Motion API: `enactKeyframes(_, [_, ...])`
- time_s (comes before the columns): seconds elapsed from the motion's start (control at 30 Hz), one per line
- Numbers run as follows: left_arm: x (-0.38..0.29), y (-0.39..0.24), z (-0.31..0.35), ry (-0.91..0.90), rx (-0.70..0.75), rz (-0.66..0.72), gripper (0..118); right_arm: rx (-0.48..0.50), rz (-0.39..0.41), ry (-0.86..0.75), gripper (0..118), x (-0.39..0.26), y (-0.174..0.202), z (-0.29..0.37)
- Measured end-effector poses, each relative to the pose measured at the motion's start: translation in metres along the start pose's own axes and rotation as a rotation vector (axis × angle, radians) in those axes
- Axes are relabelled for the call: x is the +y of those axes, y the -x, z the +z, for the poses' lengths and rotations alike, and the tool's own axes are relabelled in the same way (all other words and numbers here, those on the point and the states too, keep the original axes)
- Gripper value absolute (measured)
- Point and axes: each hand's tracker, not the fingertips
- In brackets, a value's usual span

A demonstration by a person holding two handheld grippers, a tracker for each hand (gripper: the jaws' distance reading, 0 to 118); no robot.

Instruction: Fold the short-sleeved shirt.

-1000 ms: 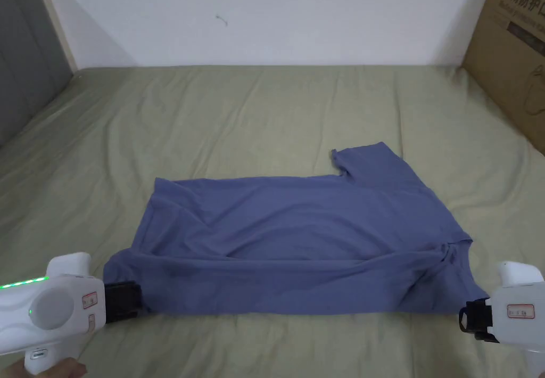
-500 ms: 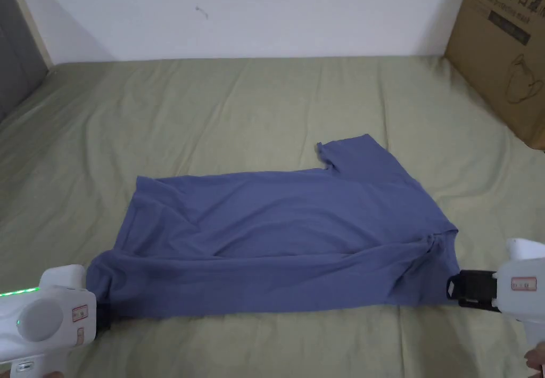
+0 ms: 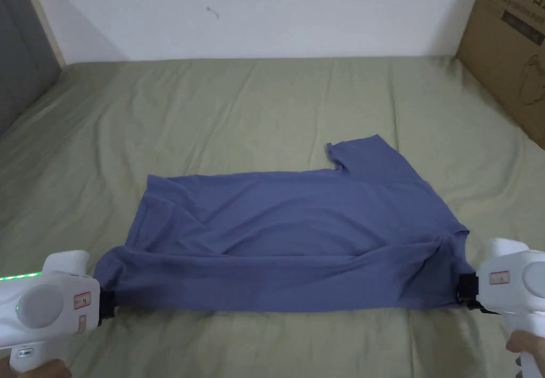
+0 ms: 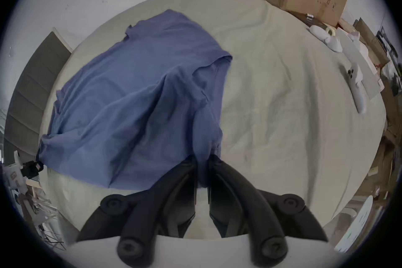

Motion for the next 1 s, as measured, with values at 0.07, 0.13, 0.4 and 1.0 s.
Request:
enactKeyframes(0.07, [-0.001, 0.002, 0.010, -0.005, -0.012, -0.002, 4, 0.028, -0.015, -0.028, 9, -0.001, -0.009, 0.019])
enactKeyframes(0.13, [-0.004, 0.001, 0.023, -0.009, -0.014, -0.007, 3, 0.051, -0.057, -0.035, 9, -0.006, -0.019, 0.042])
enactKeyframes(0.4, [-0.079, 0.010, 0.028, 0.130, 0.100, -0.121, 3, -0.009, 0.014, 0.072, 9, -0.082, -0.039, 0.069])
enactKeyframes(1.0, [-0.045, -0.007, 0.073, -0.084, -0.109, 0.033, 31, 0.092, 0.094, -0.045, 12, -0.036, -0.010, 0.087])
